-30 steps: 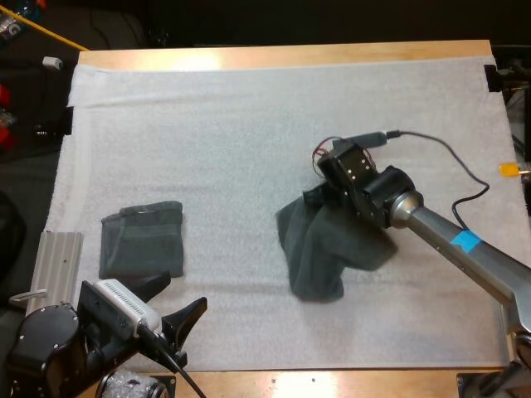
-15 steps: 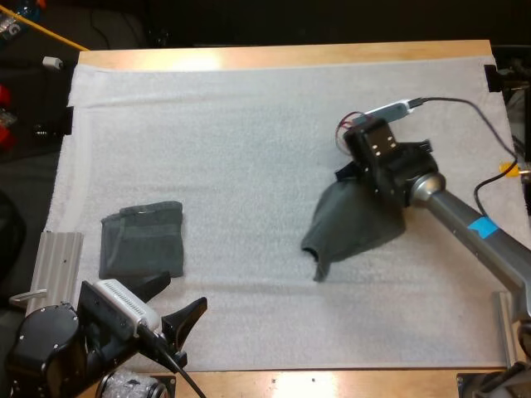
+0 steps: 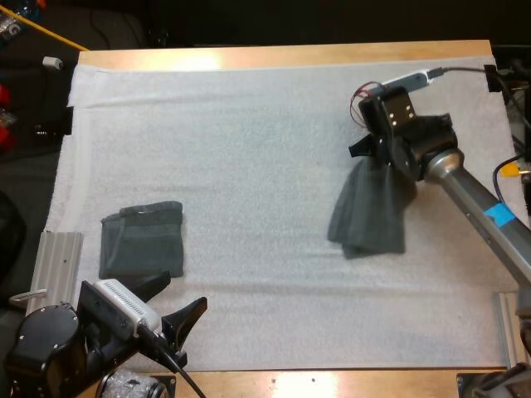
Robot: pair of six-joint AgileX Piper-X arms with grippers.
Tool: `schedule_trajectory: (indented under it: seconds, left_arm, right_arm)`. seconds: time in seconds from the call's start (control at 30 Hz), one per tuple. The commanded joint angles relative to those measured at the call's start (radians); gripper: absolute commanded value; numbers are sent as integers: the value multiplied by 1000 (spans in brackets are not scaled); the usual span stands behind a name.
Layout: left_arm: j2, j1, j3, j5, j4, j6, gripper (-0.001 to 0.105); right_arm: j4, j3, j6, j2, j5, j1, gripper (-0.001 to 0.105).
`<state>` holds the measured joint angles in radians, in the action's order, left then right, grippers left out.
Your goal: Pick towel from pile, fold and stack
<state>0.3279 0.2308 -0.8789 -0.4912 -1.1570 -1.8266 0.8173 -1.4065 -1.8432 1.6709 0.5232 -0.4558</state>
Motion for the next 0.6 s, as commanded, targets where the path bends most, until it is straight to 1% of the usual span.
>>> schedule_trajectory:
  seconds: [0.0,0.07,0.17,0.23,0.33,0.4,0.47,0.5,0.57]
  left_arm:
    - [4,4,-3,-7,8,-10,65]
    - [4,4,-3,-7,8,-10,65]
    - [4,4,-3,-7,8,-10,65]
    - [4,4,-3,-7,8,-10,65]
    - [4,4,-3,-7,8,-10,65]
    - [4,4,-3,-7,8,-10,65]
    - [4,4,-3,-7,8,-10,65]
    - [4,4,-3,-7,8,-10,65]
    - [4,4,-3,-7,8,-10,65]
  right_arm:
    - [37,-28,-17,-10,12,4,10]
    - [73,-54,-19,-18,12,4,28]
    - [98,-62,-19,-32,12,4,48]
    - [113,-62,-19,-40,12,4,52]
    - [164,-62,-6,-44,1,1,52]
    - [203,-62,12,-44,-49,-5,52]
    - [231,-53,51,-44,-160,-17,52]
    - [232,-49,65,-44,-180,-22,52]
    - [222,-21,116,-38,-268,-40,52]
